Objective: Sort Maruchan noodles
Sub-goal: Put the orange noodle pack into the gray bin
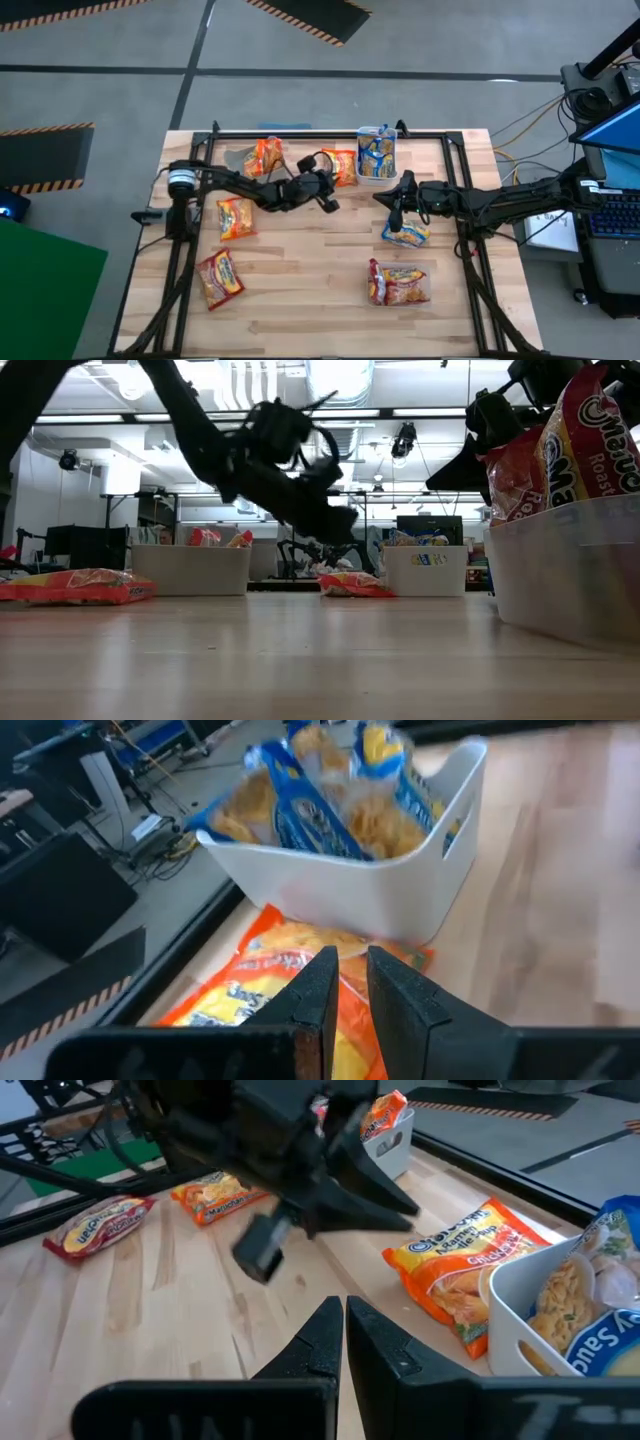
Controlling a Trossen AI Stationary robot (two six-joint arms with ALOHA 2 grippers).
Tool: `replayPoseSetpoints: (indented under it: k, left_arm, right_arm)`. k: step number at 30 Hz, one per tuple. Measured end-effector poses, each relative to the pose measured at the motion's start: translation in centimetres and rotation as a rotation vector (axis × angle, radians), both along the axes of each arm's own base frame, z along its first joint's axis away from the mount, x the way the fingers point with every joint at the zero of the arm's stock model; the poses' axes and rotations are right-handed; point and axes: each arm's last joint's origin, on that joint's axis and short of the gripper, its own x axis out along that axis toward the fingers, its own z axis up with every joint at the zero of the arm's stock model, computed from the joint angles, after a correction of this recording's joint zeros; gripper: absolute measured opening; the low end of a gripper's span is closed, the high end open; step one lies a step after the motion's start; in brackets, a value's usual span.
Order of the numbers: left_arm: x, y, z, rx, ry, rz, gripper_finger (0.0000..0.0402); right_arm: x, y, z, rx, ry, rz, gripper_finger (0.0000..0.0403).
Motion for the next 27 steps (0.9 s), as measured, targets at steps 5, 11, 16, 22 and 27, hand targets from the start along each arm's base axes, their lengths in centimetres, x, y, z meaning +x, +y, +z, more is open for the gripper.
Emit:
replayPoseSetpoints:
  k: [5, 11, 16, 22, 27]
  left_arm:
    - [0.6, 1.3, -2.0, -0.021, 0.034, 0.029, 0.0040]
    - [0.7, 1.8, -3.4, -0.095, 0.039, 0.003, 0.0040]
    - [0.4, 1.7, -4.0, -0.124, 0.092, 0.012, 0.0040]
    - [0.1, 0.7, -4.7, -0.266, 0.164, -0.069, 0.0040]
    - [-0.4, -2.9, -4.3, -0.385, 0.298, -0.262, 0.0040]
  right_arm:
    - [0.0, 0.0, 0.0, -0.001, 0.002, 0.000, 0.0009]
    - [0.0, 0.0, -0.1, -0.001, 0.010, 0.001, 0.0009]
    - [0.0, 0.0, -0.1, -0.001, 0.012, 0.000, 0.0009]
    - [0.0, 0.0, -0.1, 0.010, 0.010, -0.001, 0.0009]
    - [0.0, 0.0, -0.1, 0.034, 0.008, -0.008, 0.0009]
